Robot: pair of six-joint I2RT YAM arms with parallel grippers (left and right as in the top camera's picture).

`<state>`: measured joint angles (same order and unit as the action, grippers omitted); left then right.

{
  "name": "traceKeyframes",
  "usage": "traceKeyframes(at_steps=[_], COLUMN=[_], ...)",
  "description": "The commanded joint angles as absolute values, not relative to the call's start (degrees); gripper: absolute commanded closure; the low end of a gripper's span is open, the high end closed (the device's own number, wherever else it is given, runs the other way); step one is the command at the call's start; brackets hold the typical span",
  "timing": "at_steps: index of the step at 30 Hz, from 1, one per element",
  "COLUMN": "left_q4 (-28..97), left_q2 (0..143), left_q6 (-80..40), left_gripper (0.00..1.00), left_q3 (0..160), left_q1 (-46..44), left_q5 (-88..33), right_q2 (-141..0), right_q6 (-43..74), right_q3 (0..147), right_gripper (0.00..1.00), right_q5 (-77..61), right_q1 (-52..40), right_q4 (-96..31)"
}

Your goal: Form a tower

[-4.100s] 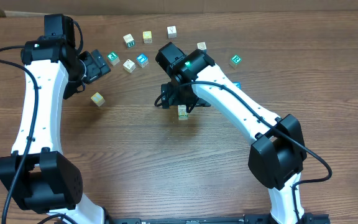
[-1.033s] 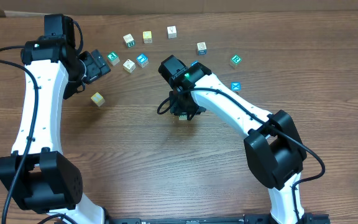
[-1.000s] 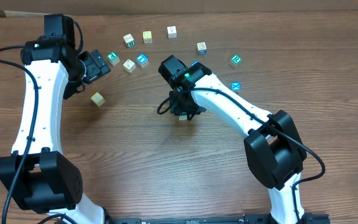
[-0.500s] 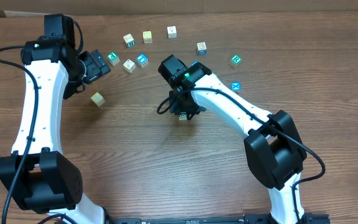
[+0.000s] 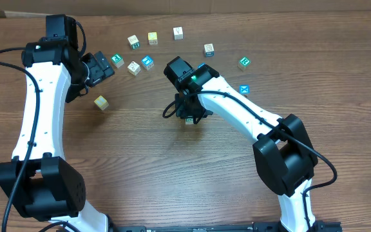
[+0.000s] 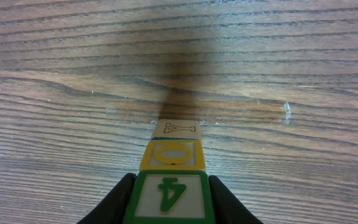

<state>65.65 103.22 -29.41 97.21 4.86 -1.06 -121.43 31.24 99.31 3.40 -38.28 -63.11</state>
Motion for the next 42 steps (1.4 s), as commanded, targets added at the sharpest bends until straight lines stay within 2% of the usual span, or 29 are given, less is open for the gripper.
traceKeyframes(at_steps=[1,11,23,30,31,34,42], left_q4=[65.8,65.8,65.8,65.8,65.8,65.8,65.8], left_q2=[103.9,103.9,103.9,103.9,103.9,103.9,103.9], left_q6=[-28.3,-28.3,-28.3,-28.3,-28.3,-28.3,-28.3], left_gripper=[0.00,0.01,0.01,0.00,0.00,0.00,0.00], left_q3=[97.2,97.2,97.2,97.2,97.2,97.2,97.2], left_q1=[4.5,4.5,4.5,4.5,4.5,4.5,4.5], left_q5=[-0.7,-0.7,-0.7,-0.7,-0.7,-0.7,-0.7], right_q2=[-120.9,-120.9,-120.9,-120.9,-120.9,-120.9,-120.9], right_q6=[31.1,31.0,29.5,27.2,27.2,27.2,25.4], right_q3=[101.0,101.0,101.0,101.0,101.0,101.0,109.5], right_gripper=[0.69,0.69,0.61,0.43,0.36,0.01,0.00], right_q5=[4.0,4.0,3.8,3.8,3.8,3.8,3.8], right_q1=[-38.6,-38.6,-38.6,-38.6,-38.6,-38.6,-38.3], right_q4=[-63.1,-63.1,-63.5,-63.5,-63.5,-62.9,-66.5])
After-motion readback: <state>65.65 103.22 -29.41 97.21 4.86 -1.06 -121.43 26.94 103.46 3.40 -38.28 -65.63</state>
